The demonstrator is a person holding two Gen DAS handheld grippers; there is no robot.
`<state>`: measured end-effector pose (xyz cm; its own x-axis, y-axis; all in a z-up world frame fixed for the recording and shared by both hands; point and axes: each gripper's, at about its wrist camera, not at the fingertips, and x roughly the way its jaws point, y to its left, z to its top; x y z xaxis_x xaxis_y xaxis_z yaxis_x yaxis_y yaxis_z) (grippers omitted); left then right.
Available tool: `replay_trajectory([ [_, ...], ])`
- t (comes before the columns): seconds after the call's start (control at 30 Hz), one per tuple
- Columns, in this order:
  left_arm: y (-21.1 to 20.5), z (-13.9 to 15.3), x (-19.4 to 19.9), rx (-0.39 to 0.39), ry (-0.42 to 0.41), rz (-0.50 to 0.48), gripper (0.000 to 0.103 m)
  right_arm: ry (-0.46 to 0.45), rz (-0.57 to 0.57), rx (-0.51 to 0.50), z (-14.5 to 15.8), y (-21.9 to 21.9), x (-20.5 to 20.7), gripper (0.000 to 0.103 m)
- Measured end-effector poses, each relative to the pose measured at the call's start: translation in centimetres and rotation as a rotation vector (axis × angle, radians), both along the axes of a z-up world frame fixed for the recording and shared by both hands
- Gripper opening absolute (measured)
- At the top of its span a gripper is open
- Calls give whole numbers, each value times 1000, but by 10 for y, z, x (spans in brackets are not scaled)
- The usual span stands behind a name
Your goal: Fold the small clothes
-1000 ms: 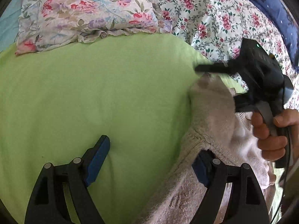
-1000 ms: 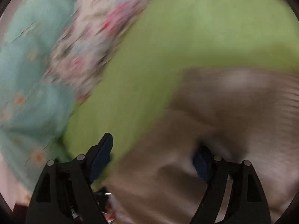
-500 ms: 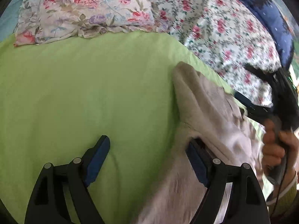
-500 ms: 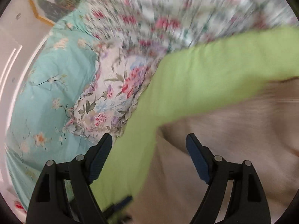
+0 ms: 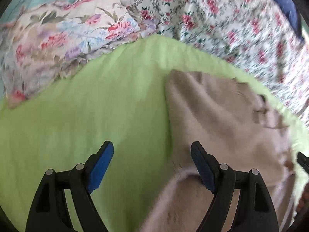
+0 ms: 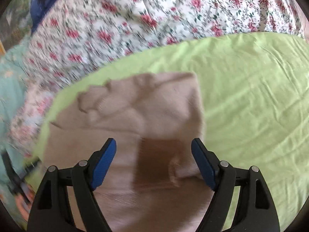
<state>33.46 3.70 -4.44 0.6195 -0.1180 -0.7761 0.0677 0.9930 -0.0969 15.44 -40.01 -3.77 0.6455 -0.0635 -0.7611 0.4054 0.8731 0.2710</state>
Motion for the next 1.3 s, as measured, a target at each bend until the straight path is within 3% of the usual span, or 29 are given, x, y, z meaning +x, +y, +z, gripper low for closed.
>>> replay_trajectory([
  [0.07, -3, -13, 9, 48, 26, 7, 84, 68, 28, -21, -15, 4, 10, 66],
  [0.13, 1, -27, 10, 59, 49, 9, 88, 136, 53, 20, -34, 4, 19, 14],
  [0.2, 7, -25, 8, 44, 34, 19, 90, 88, 42, 5, -26, 5, 17, 10],
  [0.27, 8, -27, 7, 48, 32, 32, 95, -29, 16, -35, -1, 8, 8, 10],
  [0.3, 9, -29, 8, 52, 32, 35, 95, -42, -1, -38, 2, 7, 6, 10],
  [0.37, 7, -30, 9, 69, 26, 39, 96, -12, -40, -27, -5, -1, 10, 12],
  [0.43, 8, -29, 8, 75, 23, 37, 96, 131, -80, -42, -30, -10, 18, 15],
  [0.5, 11, -27, 6, 56, 25, 36, 96, 104, -91, 23, -33, -12, 8, 15],
  [0.6, 16, -21, -6, 29, 38, 19, 94, 55, -84, 28, -13, -4, -21, 15],
  [0.67, 22, -14, -28, -20, 45, -10, 94, -3, -47, 47, 5, 9, -49, 21],
  [0.73, 31, -10, -60, -76, 63, -61, 94, -32, -23, 55, 15, 23, -75, 46],
  [0.77, 37, -8, -80, -91, 62, -87, 94, -48, -9, 57, 21, 32, -87, 51],
  [1.0, 67, -9, -198, -82, 98, -237, 95, -99, 57, 120, 29, 67, -171, 52],
  [1.17, 85, -23, -257, -132, 152, -275, 95, -85, 106, 139, 18, 80, -216, 52],
  [1.3, 77, -28, -295, -152, 137, -354, 95, -66, 118, 147, 7, 88, -252, 52],
])
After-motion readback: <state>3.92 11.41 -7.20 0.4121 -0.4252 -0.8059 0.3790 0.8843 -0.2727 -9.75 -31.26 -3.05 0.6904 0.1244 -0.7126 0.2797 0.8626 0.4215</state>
